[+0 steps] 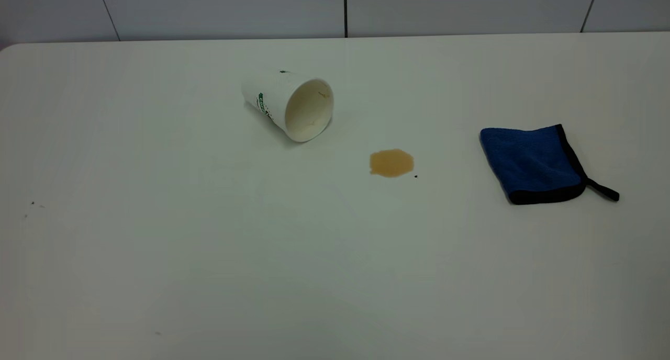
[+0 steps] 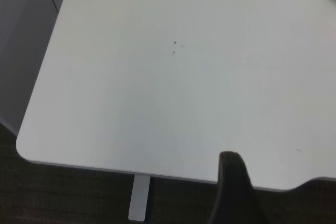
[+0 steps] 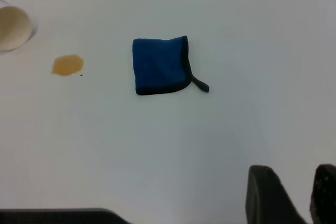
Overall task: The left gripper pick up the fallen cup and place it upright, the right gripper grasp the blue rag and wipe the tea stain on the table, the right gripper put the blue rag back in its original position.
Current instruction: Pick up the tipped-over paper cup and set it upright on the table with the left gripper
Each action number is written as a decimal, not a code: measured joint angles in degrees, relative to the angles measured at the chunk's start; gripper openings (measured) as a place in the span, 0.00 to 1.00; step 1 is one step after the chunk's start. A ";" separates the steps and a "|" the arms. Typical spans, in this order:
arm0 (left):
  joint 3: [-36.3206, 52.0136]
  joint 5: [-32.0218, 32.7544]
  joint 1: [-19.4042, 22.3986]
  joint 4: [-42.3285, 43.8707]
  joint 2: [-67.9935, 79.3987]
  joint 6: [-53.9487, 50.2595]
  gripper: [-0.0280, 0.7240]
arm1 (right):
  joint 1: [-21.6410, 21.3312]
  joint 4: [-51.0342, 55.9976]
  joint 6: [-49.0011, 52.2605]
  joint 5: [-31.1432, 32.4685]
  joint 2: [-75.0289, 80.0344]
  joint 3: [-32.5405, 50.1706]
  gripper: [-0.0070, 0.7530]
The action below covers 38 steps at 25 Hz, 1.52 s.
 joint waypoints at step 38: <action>-0.42 -0.45 0.00 1.00 0.41 1.23 0.70 | 0.00 0.00 0.00 0.00 0.00 0.00 0.33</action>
